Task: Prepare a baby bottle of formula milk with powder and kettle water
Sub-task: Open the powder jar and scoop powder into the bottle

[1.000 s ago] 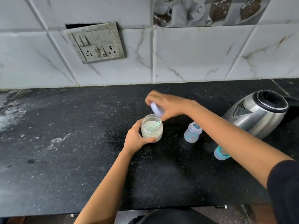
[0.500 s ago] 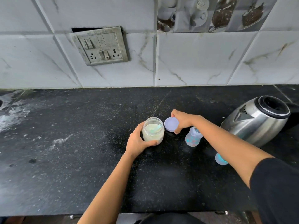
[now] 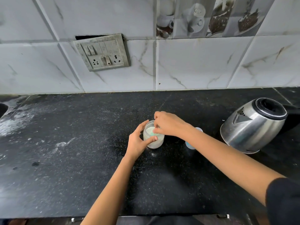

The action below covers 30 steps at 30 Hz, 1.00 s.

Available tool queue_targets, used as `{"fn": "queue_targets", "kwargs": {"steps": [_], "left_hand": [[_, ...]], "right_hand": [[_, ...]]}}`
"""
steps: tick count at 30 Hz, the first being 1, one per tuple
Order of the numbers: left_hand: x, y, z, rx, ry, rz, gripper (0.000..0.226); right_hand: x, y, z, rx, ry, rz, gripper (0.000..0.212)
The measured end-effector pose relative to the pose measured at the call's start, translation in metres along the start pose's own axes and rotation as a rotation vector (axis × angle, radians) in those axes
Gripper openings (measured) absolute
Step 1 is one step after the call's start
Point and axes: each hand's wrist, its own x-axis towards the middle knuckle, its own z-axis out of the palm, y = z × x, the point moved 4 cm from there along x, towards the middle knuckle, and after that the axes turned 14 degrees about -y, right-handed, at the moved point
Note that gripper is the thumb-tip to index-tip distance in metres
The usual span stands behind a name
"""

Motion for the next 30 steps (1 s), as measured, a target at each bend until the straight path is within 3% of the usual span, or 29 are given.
{"fn": "queue_targets", "kwargs": {"steps": [7, 13, 20, 30], "left_hand": [[-0.007, 0.006, 0.006, 0.007, 0.058, -0.003, 0.073], [-0.014, 0.013, 0.012, 0.023, 0.078, -0.003, 0.071], [-0.02, 0.022, 0.024, 0.061, 0.056, -0.007, 0.073], [-0.024, 0.033, 0.031, 0.036, 0.038, -0.017, 0.079]], "right_hand": [[0.005, -0.012, 0.007, -0.159, -0.03, 0.106, 0.037], [-0.014, -0.002, 0.005, -0.079, 0.211, 0.142, 0.021], [-0.028, -0.005, 0.027, -0.015, 0.097, 0.345, 0.025], [-0.024, -0.007, 0.039, 0.711, 0.124, 0.335, 0.018]]}}
